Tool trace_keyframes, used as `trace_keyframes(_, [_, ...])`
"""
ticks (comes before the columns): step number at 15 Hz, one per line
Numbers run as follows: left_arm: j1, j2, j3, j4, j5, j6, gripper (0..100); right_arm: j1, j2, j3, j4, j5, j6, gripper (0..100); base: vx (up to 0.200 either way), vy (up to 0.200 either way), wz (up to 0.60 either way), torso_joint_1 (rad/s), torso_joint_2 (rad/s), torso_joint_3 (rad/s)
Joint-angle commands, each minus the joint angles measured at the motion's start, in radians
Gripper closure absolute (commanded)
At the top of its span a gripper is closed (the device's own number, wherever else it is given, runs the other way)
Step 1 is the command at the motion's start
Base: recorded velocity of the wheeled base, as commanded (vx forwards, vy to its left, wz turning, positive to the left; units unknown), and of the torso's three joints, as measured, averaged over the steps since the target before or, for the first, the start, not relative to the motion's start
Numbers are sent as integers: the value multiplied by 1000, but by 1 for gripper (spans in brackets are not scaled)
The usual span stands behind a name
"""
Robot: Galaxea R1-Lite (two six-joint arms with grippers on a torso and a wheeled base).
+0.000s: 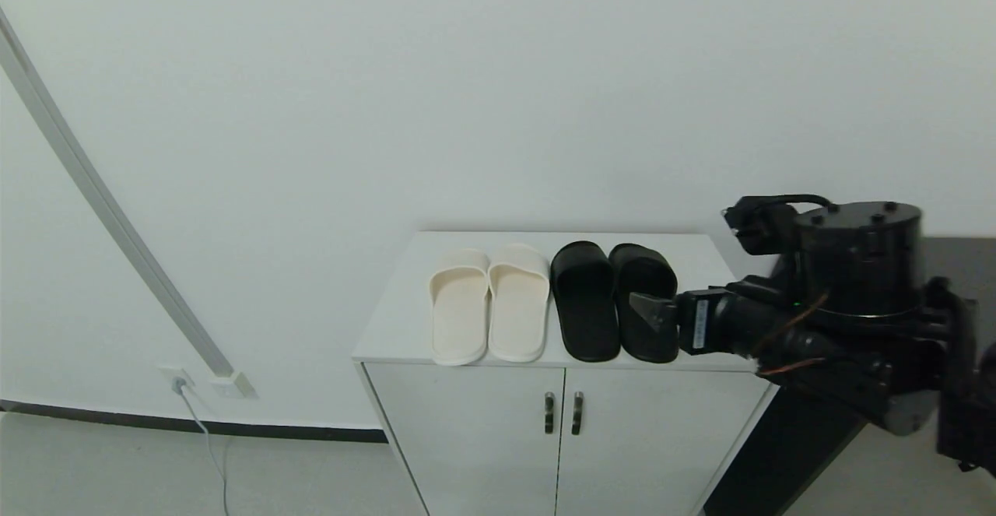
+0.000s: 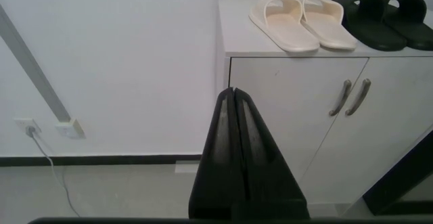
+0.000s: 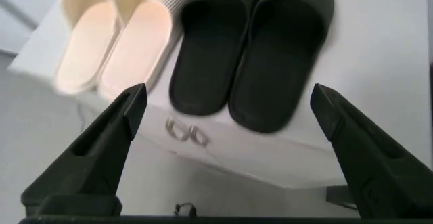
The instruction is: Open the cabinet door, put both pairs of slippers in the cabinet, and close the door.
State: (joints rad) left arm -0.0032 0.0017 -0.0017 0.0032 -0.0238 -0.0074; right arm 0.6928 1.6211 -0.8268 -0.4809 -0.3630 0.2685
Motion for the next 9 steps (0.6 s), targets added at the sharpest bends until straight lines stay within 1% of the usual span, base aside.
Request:
trace_keyframes(1, [0, 0, 0, 0, -1, 0, 100, 34, 246, -127, -85, -102, 20, 0, 0, 0, 0, 0, 0, 0])
trace_keyframes(4, [0, 1, 0, 0, -1, 0, 100, 34, 376, -158, -240, -205, 12, 0, 0, 0, 0, 0, 0, 0])
trace_keyframes(6, [0, 0, 0, 0, -1, 0, 100, 33, 415, -167, -260, -217, 14, 0, 0, 0, 0, 0, 0, 0])
trace_keyframes(9, [0, 0, 0, 0, -1, 0, 100, 21, 493, -230, -260, -283, 15, 0, 0, 0, 0, 0, 0, 0])
